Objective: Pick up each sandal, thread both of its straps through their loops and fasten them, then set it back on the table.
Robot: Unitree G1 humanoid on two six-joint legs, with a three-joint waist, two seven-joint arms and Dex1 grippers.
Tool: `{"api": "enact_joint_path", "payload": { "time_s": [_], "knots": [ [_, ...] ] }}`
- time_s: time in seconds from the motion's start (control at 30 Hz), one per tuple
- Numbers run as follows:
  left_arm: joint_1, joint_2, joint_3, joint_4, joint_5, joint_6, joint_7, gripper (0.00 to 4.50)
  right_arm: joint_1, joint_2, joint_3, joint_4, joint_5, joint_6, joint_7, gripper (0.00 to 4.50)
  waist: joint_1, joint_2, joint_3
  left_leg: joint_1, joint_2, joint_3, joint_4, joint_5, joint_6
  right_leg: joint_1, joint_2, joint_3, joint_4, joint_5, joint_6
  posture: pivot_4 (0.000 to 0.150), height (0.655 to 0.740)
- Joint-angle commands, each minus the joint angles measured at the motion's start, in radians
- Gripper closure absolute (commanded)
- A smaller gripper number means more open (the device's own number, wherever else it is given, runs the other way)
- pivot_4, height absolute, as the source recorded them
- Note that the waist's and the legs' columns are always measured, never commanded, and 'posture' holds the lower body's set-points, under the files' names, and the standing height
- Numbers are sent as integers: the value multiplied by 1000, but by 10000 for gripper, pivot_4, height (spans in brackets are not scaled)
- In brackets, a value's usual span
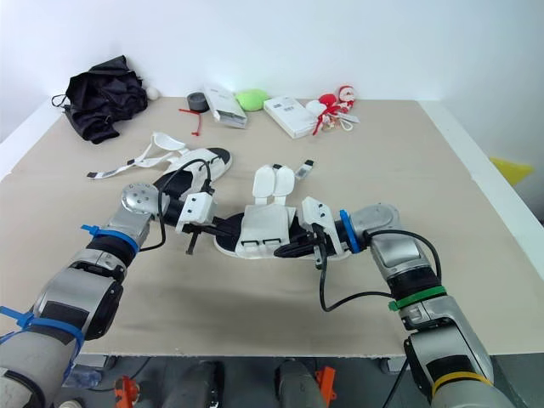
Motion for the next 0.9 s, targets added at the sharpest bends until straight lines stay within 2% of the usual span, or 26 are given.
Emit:
{"api": "enact_joint_path", "payload": {
  "time_s": [0.03, 0.13, 0.33, 0.47, 0.7, 0.9],
  "knots": [
    [20, -10, -28, 10, 29, -17, -22, 44576, 19, 2, 22, -13, -28, 18, -4, 45000, 0, 0, 0, 0, 0, 0, 0, 0, 0, 0, 0, 0, 0, 0, 0, 1500, 7400],
    [23, -18, -23, 32, 30, -7, -13, 44576, 25, 3, 18, -25, -22, 25, -8, 45000, 0, 0, 0, 0, 0, 0, 0, 0, 0, 0, 0, 0, 0, 0, 0, 1500, 7400],
    [59, -80, 69, 43, -77, 99, -50, 44576, 43, 2, 12, -54, -20, 41, -19, 45000, 0, 0, 0, 0, 0, 0, 0, 0, 0, 0, 0, 0, 0, 0, 0, 1500, 7400],
    [109, -77, 102, 59, -91, 161, -36, 44576, 52, 3, 7, -81, -16, 56, -27, 45000, 0, 0, -1, 0, 0, 0, 0, 0, 0, 0, 0, 0, 0, 0, 1, 1500, 7400],
    [192, -27, 66, 57, -34, 118, -69, 44576, 56, -7, -3, -108, -7, 78, -28, 45000, 0, 1, -5, 3, 0, -1, -1, 0, 0, 2, 0, -1, 0, -1, 0, 1500, 7400],
    [170, 0, 43, 91, 7, 93, -24, 44576, 47, 1, -9, -107, -2, 94, -41, 45000, 0, 2, -14, 3, 0, 0, -2, -1, 0, 2, 0, 0, 0, -3, -1, 1500, 7400]
  ]
}}
